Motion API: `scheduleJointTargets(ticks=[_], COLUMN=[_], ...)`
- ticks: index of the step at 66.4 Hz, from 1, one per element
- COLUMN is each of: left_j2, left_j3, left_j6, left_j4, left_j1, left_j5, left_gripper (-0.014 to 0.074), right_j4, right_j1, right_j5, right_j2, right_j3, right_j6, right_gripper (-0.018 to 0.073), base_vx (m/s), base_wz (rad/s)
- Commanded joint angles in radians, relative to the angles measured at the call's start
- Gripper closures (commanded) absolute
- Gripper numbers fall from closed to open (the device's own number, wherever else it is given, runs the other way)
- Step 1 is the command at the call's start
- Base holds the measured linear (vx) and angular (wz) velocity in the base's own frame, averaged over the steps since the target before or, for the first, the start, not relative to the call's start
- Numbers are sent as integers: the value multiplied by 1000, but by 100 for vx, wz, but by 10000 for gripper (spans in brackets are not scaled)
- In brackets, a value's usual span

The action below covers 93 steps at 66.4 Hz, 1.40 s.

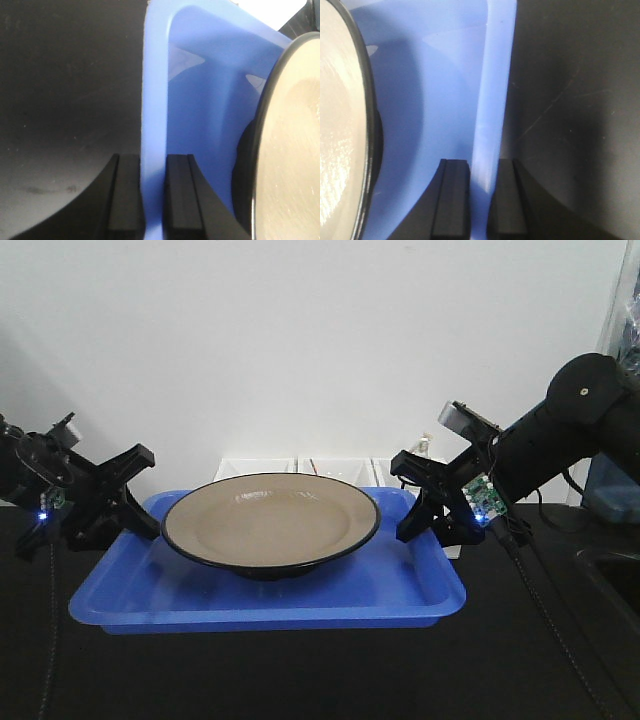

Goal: Place disk in tray to left cabinet
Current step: 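Hold the tray level with both grippers while driving to the cabinet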

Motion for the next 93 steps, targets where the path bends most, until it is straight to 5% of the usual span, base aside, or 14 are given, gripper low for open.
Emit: scheduleJointTargets(ticks=[1,40,93], left_j2=[-68,-67,-67], left_j3=[-38,-38,-38], left_j6=[-15,-15,-15], left_j4=[-208,-208,-208], left_j1=[-27,-27,-27], left_j5=[14,14,14], left_gripper=[597,597,597], right_j4=[182,182,182], right_j1=[26,26,26], right_j5=[1,1,1], right_j2=[-71,-71,-71], right_j3=[-37,-37,-37], right_j6=[-12,-12,-12], right_gripper=[564,564,564], base_vx=[-5,-14,-12], base_wz=[0,13,62])
